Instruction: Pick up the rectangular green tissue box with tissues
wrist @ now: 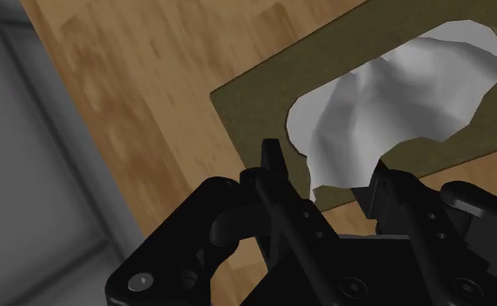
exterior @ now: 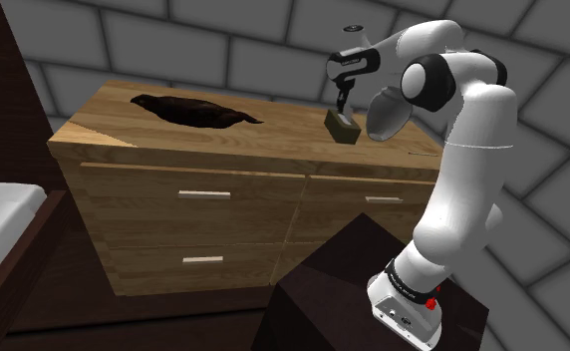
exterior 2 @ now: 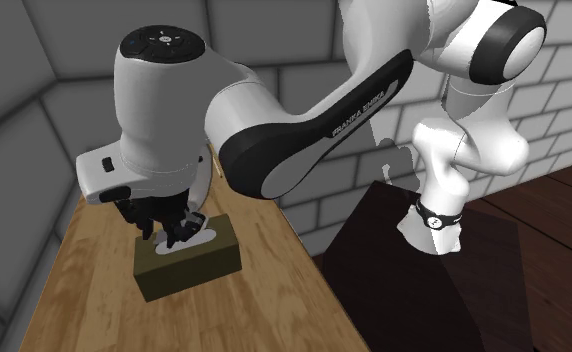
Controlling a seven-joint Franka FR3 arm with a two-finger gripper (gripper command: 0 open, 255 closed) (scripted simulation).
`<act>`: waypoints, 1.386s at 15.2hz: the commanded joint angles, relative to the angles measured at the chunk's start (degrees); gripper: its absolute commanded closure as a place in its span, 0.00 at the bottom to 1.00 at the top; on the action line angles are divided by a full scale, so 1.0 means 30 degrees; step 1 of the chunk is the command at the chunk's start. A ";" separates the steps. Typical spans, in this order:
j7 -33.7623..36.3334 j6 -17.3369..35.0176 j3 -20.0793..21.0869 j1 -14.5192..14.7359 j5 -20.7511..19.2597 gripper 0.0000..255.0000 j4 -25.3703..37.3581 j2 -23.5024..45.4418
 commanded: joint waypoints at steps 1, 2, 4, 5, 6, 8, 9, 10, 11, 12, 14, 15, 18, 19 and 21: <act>0.0001 -0.0025 0.0017 0.0005 0.0014 1.00 -0.0027 0.0044; -0.0006 -0.0041 0.0016 0.0002 0.0016 1.00 -0.0015 0.0039; 0.0019 -0.0023 0.0013 0.0023 -0.0003 1.00 -0.0075 0.0002; 0.0031 -0.0017 0.0017 0.0028 -0.0001 1.00 -0.0069 0.0020; 0.0033 -0.0016 0.0019 0.0029 0.0001 1.00 -0.0062 0.0028; 0.0016 -0.0022 0.0013 0.0021 0.0000 1.00 -0.0068 0.0010; -0.0050 -0.0236 0.0012 0.0022 0.0015 1.00 0.0090 -0.0057; -0.0115 -0.0451 0.0011 0.0023 0.0030 1.00 0.0252 -0.0121; -0.0182 -0.0670 0.0010 0.0022 0.0047 1.00 0.0428 -0.0174; -0.0249 -0.0890 0.0010 0.0020 0.0064 1.00 0.0605 -0.0228; -0.0385 -0.1334 0.0011 0.0015 0.0099 1.00 0.0975 -0.0323; -0.0454 -0.1559 0.0011 0.0011 0.0118 1.00 0.1169 -0.0364; -0.0663 -0.2243 0.0012 -0.0006 0.0180 1.00 0.1788 -0.0462; -0.0735 -0.2475 0.0013 -0.0014 0.0202 1.00 0.2007 -0.0485; -0.0879 -0.2945 0.0014 -0.0032 0.0250 1.00 0.2466 -0.0518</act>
